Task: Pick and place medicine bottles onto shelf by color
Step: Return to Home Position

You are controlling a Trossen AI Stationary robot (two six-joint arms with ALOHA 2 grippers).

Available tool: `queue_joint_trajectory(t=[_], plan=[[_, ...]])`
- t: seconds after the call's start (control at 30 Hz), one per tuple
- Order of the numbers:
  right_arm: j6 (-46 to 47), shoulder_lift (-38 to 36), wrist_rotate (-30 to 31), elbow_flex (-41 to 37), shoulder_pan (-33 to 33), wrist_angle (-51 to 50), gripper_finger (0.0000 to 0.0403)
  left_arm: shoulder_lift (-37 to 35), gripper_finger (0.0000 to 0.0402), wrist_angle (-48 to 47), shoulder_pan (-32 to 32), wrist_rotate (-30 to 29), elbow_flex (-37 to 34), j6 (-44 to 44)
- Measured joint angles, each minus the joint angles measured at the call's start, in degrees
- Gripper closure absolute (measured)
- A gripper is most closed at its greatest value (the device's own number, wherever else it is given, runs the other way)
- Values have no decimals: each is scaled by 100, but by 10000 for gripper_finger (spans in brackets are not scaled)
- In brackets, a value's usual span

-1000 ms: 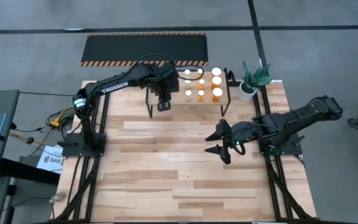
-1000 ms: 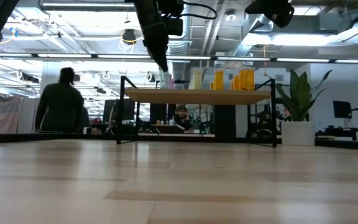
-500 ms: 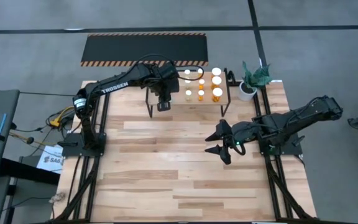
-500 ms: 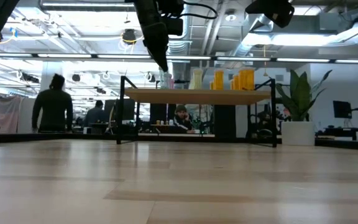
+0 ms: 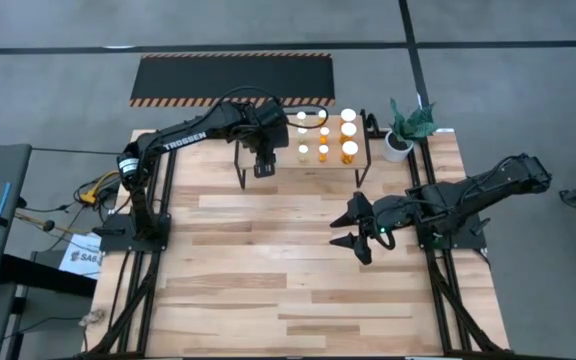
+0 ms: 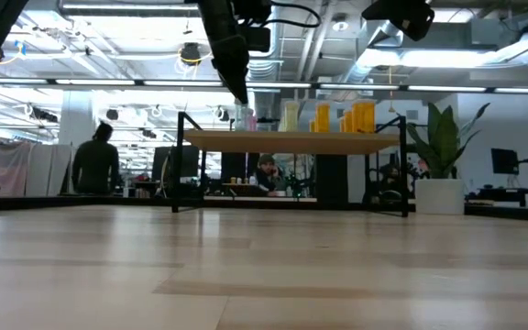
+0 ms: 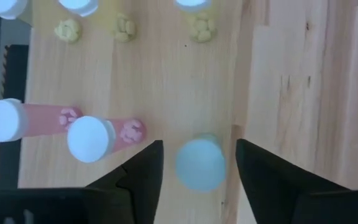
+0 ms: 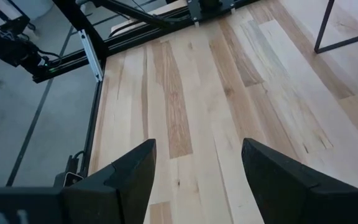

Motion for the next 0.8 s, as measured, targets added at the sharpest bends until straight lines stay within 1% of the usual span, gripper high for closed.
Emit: queue_joint_trajectory(t=[0.13,0.37,0.6,0.73,0.8], plan=[[0,0,-6,0,0,0,143,-7,190,1,-21,-69,34,2],[0,0,-89,0,0,0,143,-17,171,140,-57,-61,450,2],[41,0,-139,0,0,49,143,-17,170,3,-156,389,1414,-19],[452,-5,-152,2,0,382,143,-20,171,-615,-230,725,2221,-403],[640,-8,-163,2,0,360,143,-98,175,-1093,-292,793,2545,-646]])
